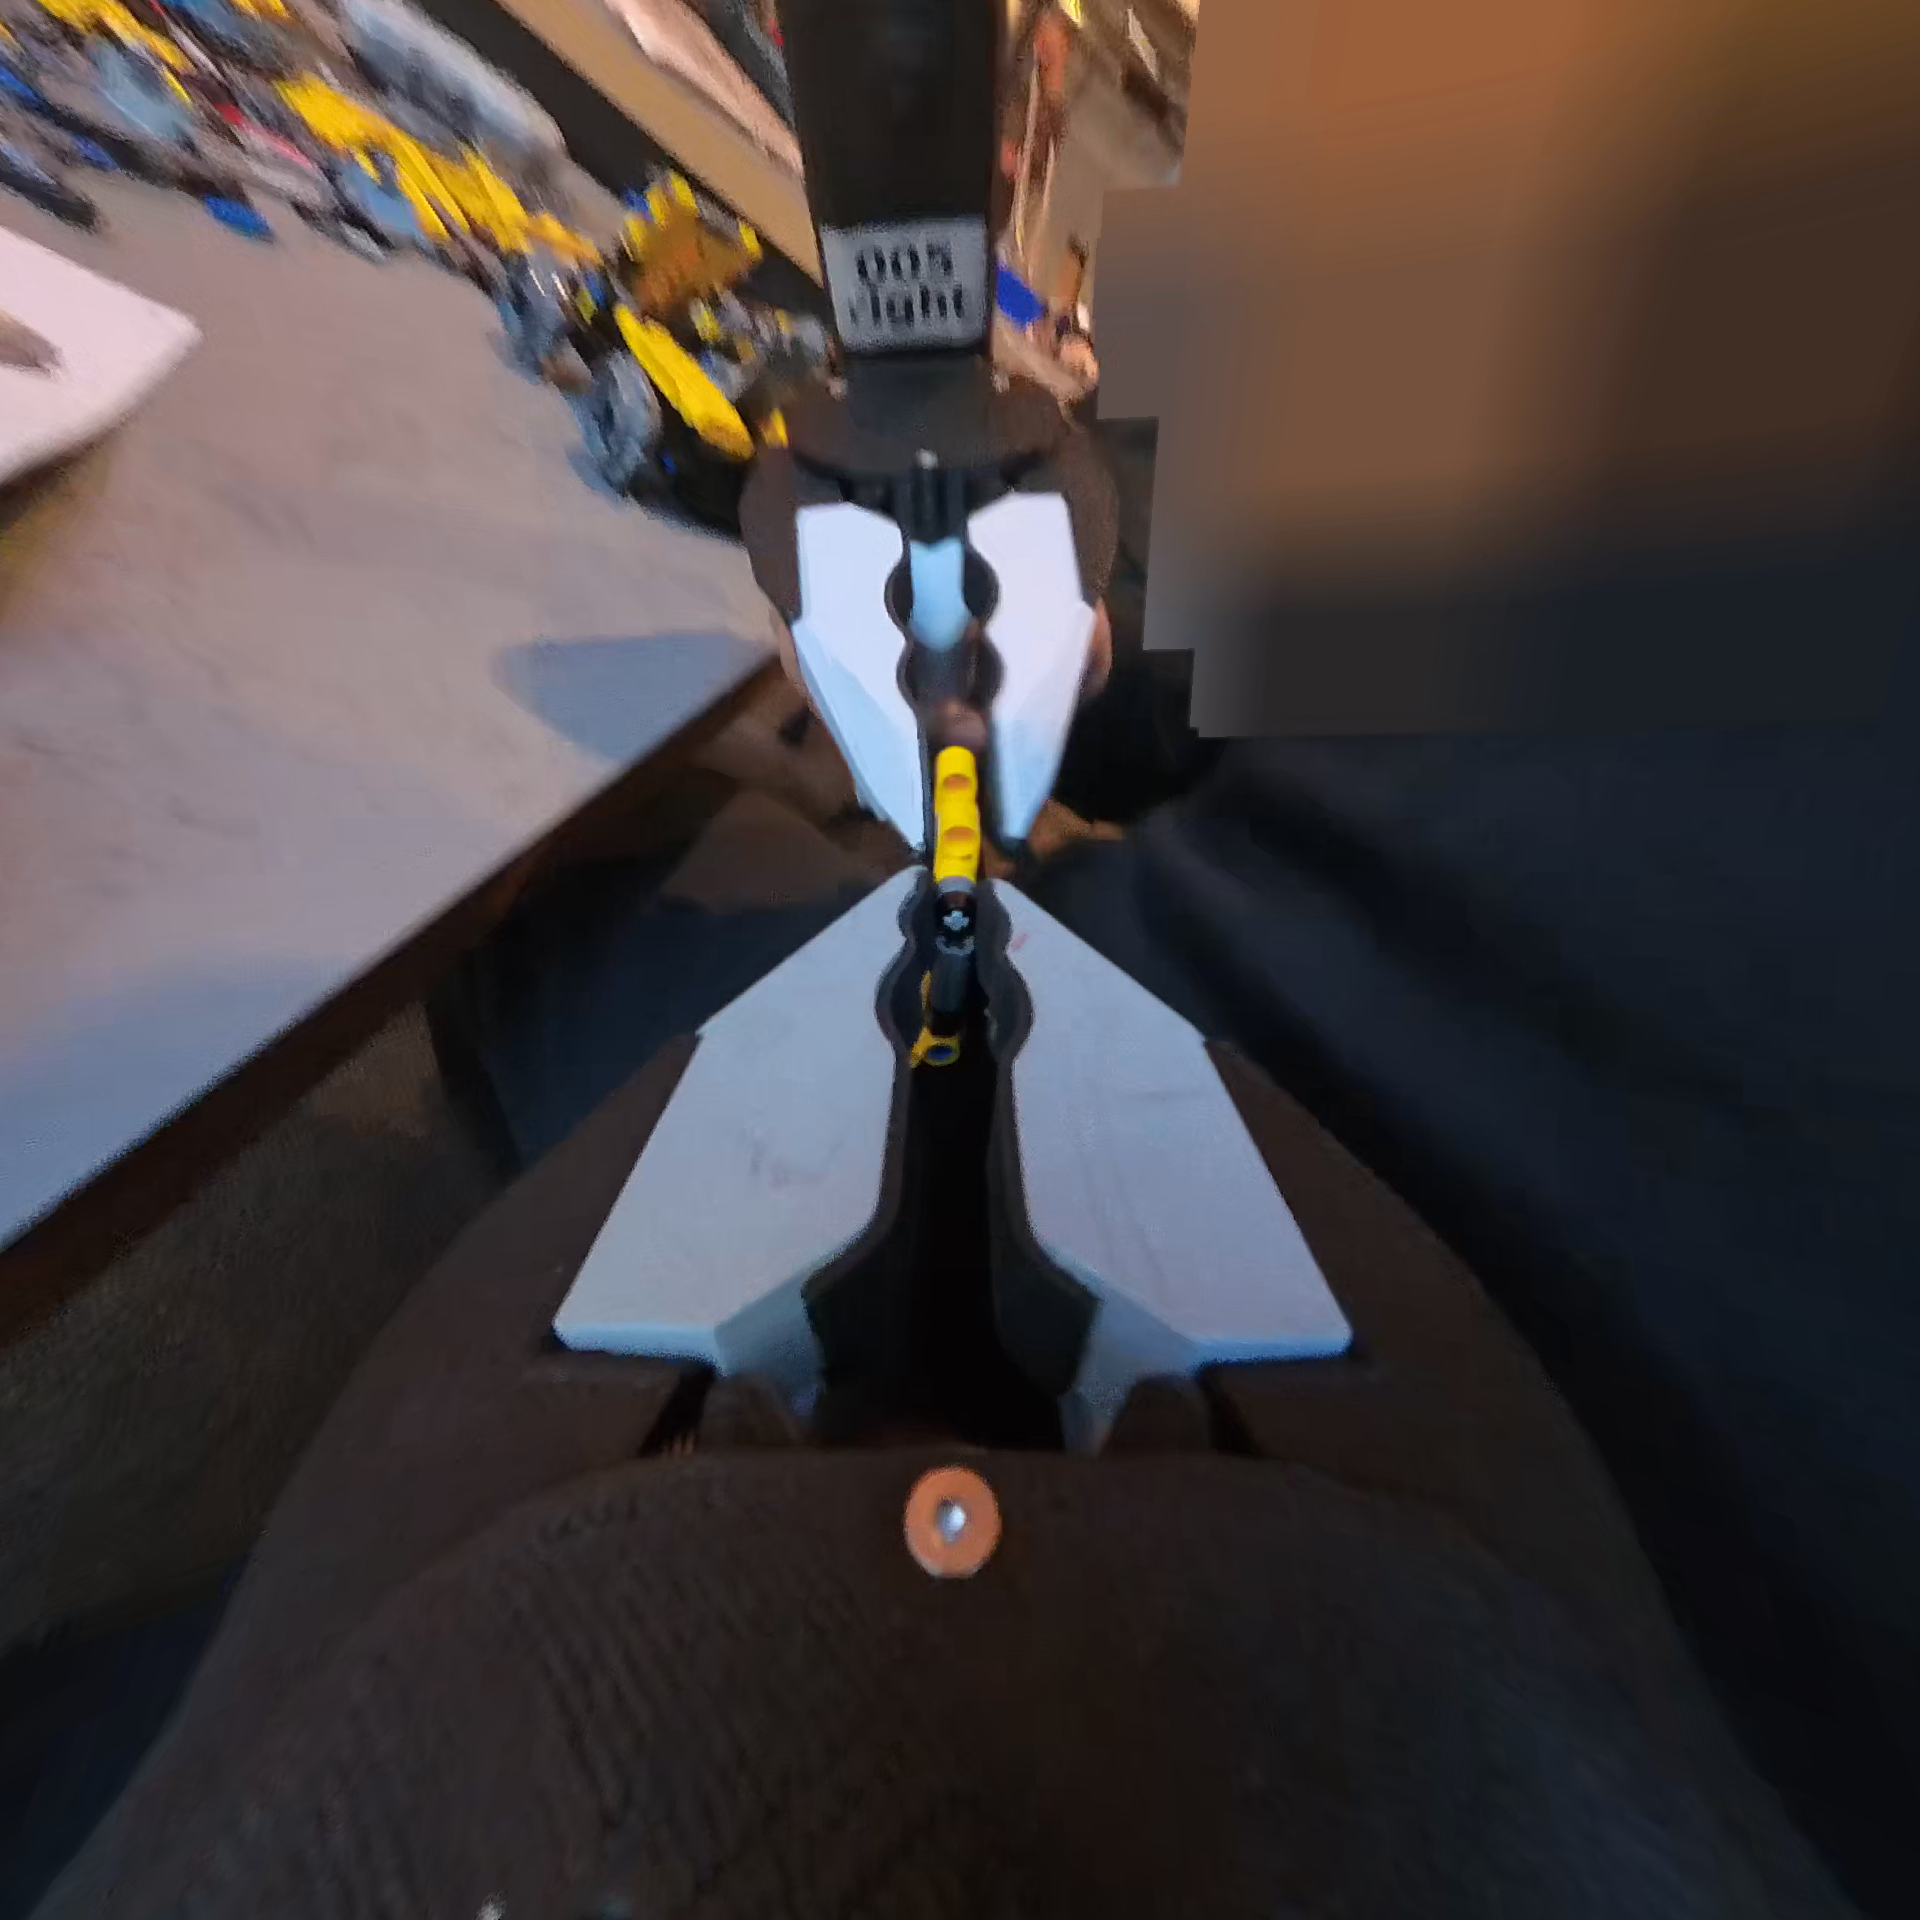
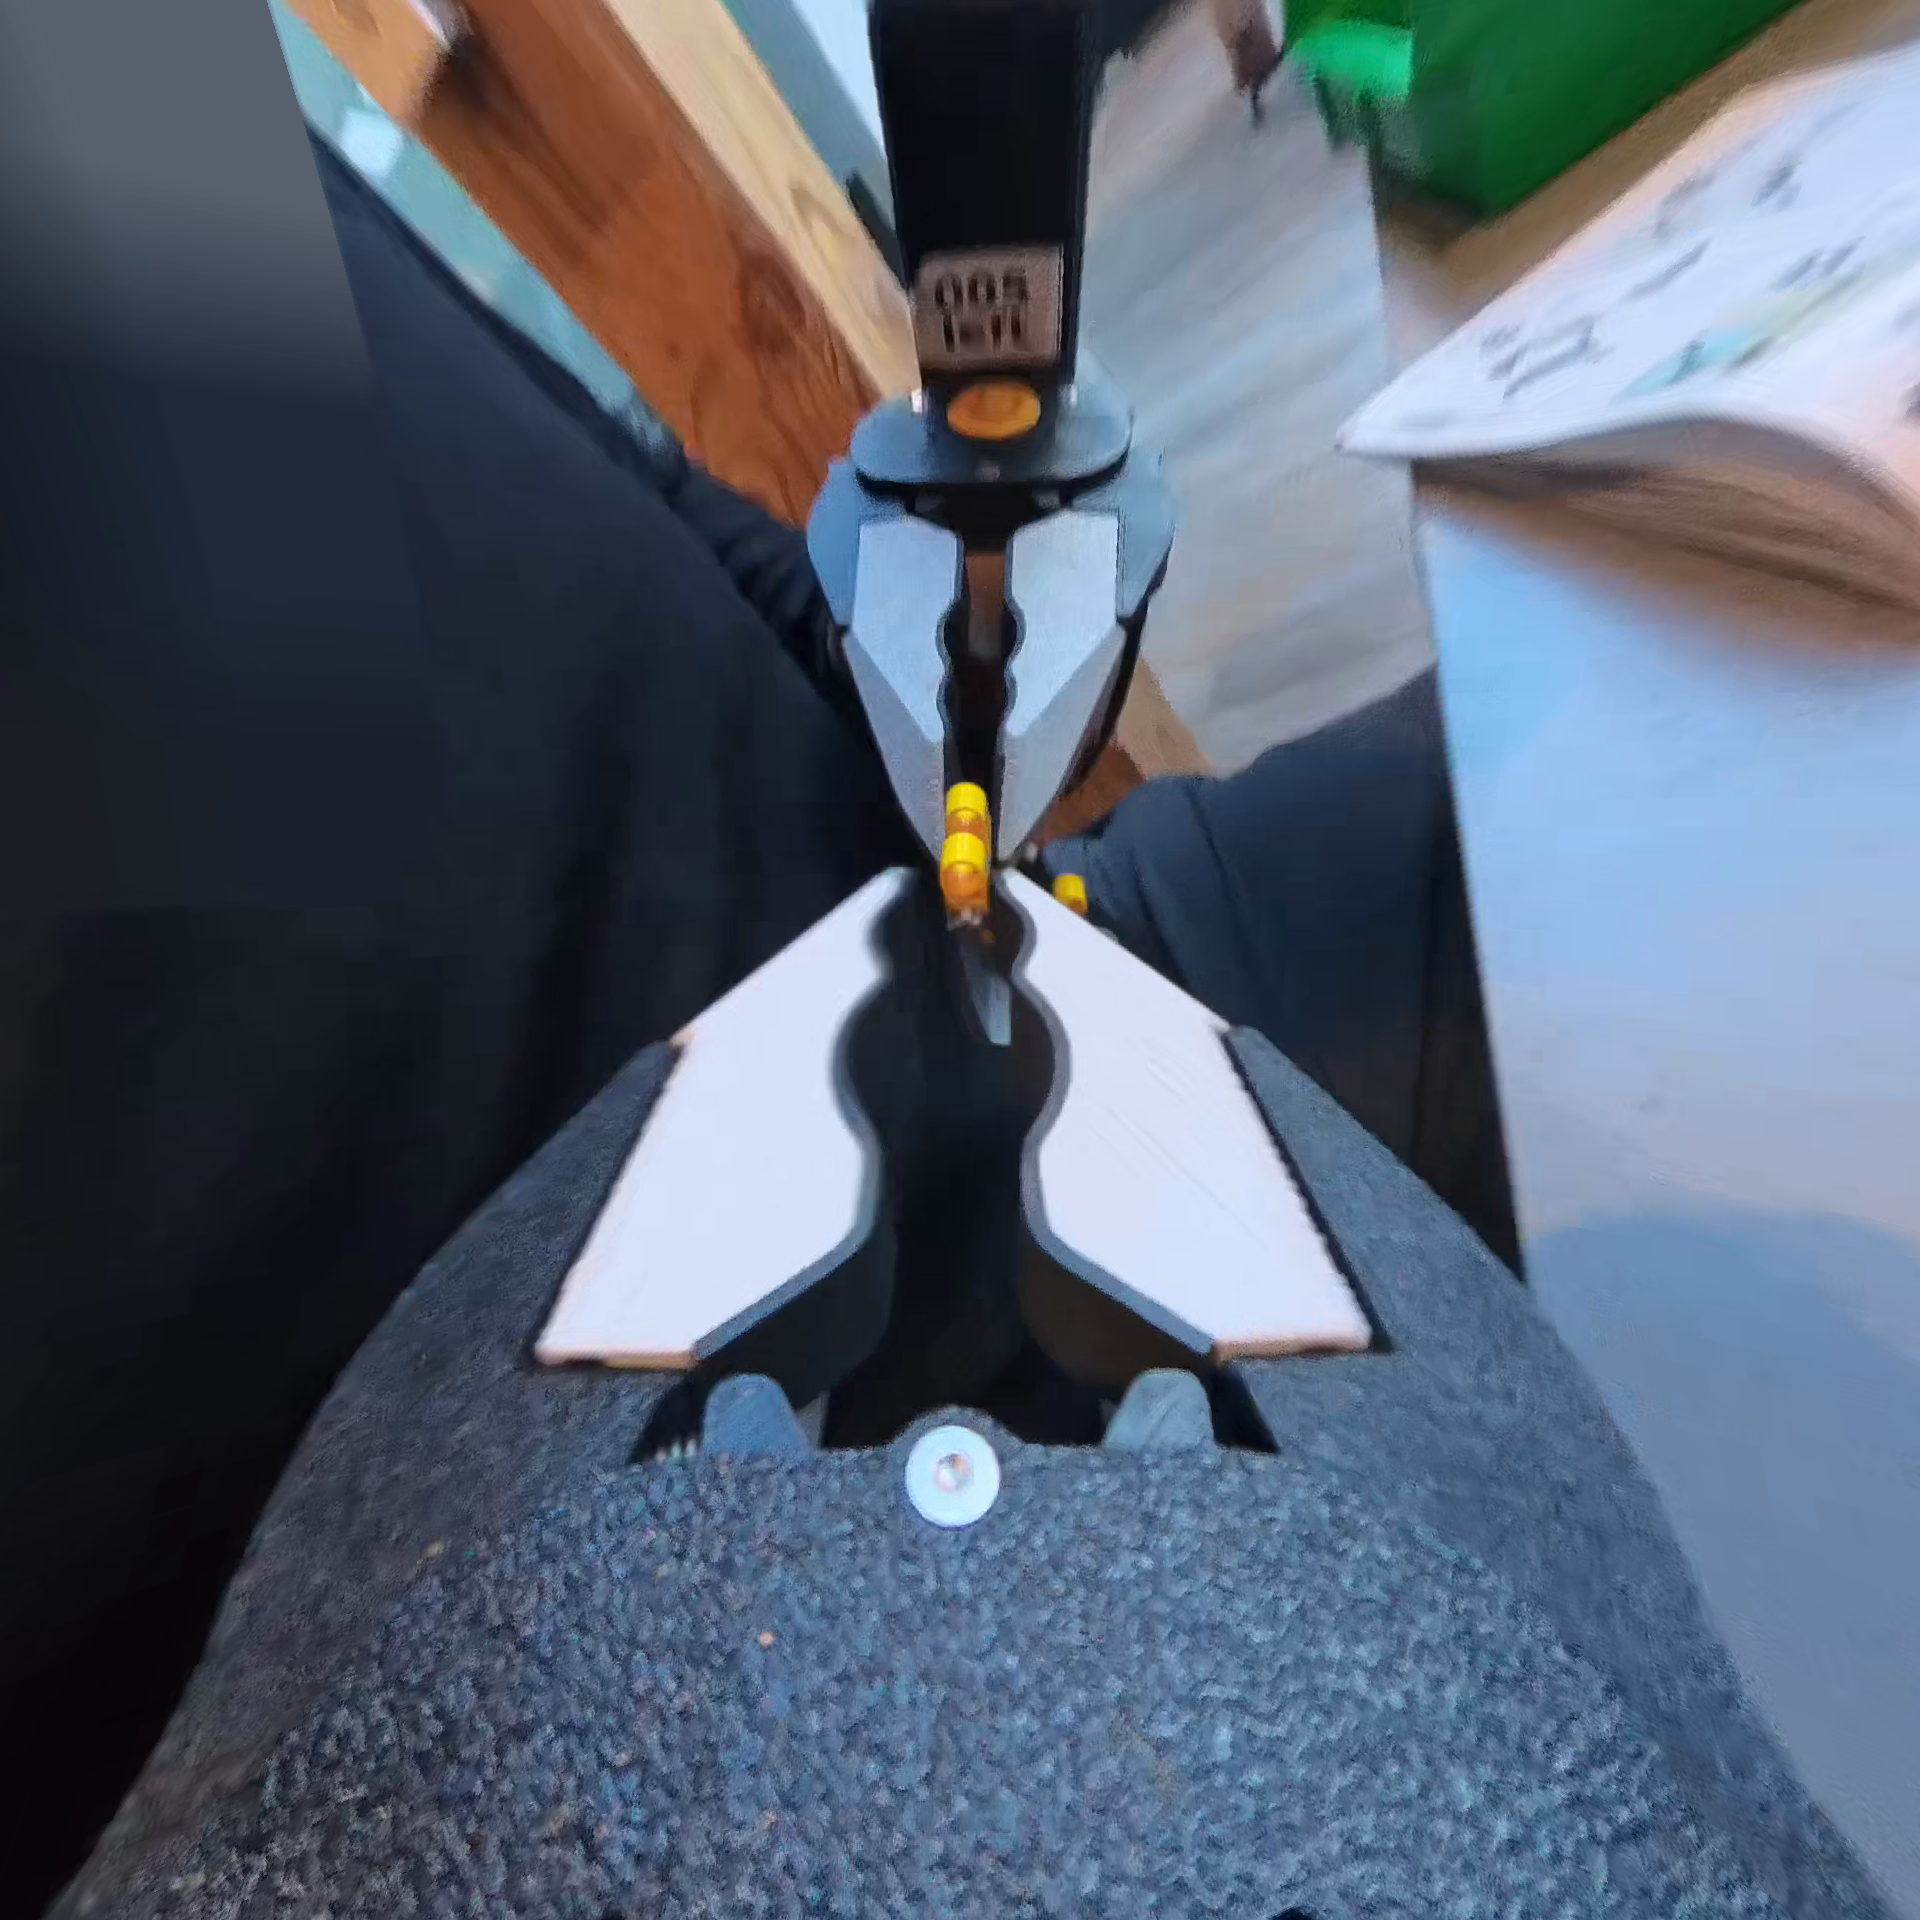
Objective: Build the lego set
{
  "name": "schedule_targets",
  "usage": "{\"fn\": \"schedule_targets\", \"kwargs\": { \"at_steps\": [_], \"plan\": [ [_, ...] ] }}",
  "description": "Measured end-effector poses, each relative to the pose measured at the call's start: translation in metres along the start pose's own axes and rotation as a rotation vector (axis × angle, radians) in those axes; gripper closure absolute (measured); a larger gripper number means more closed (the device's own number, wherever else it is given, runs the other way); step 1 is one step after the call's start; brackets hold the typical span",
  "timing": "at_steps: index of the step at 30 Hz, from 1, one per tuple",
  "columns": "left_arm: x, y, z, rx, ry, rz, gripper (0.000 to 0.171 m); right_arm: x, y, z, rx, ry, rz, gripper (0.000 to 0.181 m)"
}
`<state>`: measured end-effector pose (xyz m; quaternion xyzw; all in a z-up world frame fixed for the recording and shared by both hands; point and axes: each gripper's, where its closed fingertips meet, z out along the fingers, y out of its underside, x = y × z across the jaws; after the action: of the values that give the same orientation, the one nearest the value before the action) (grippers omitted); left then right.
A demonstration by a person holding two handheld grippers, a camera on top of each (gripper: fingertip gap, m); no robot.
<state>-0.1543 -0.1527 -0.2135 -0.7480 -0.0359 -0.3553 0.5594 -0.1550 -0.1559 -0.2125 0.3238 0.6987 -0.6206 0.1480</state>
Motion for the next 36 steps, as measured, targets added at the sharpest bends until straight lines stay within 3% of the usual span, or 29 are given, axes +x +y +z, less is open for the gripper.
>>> {"fn": "schedule_targets", "kwargs": {
  "at_steps": [1,2,5,12,24,31,32,36],
  "plan": [
    [-0.002,-0.011,0.001,0.046,-0.008,0.005,0.165,0.000,-0.011,-0.004,0.031,-0.006,-0.002,0.152],
    [-0.003,-0.020,0.001,0.079,-0.011,0.020,0.165,0.001,-0.019,-0.008,0.051,-0.002,-0.011,0.150],
    [-0.006,-0.036,-0.003,0.176,-0.037,0.014,0.165,0.007,-0.035,-0.021,0.083,0.058,-0.064,0.147],
    [-0.013,-0.051,-0.017,0.397,0.047,-0.223,0.165,0.007,-0.026,-0.019,0.031,0.055,-0.050,0.147],
    [-0.007,-0.051,-0.040,0.522,0.036,-0.198,0.166,0.011,-0.036,0.009,0.004,0.092,-0.163,0.143],
    [-0.012,-0.046,-0.054,0.565,0.047,-0.229,0.165,0.014,-0.030,0.032,-0.088,0.082,-0.180,0.162],
    [-0.013,-0.046,-0.056,0.563,0.043,-0.227,0.165,0.012,-0.031,0.035,-0.091,0.070,-0.180,0.172],
    [-0.014,-0.047,-0.061,0.569,0.049,-0.211,0.164,0.010,-0.033,0.041,-0.100,0.059,-0.184,0.176]
  ]
}}
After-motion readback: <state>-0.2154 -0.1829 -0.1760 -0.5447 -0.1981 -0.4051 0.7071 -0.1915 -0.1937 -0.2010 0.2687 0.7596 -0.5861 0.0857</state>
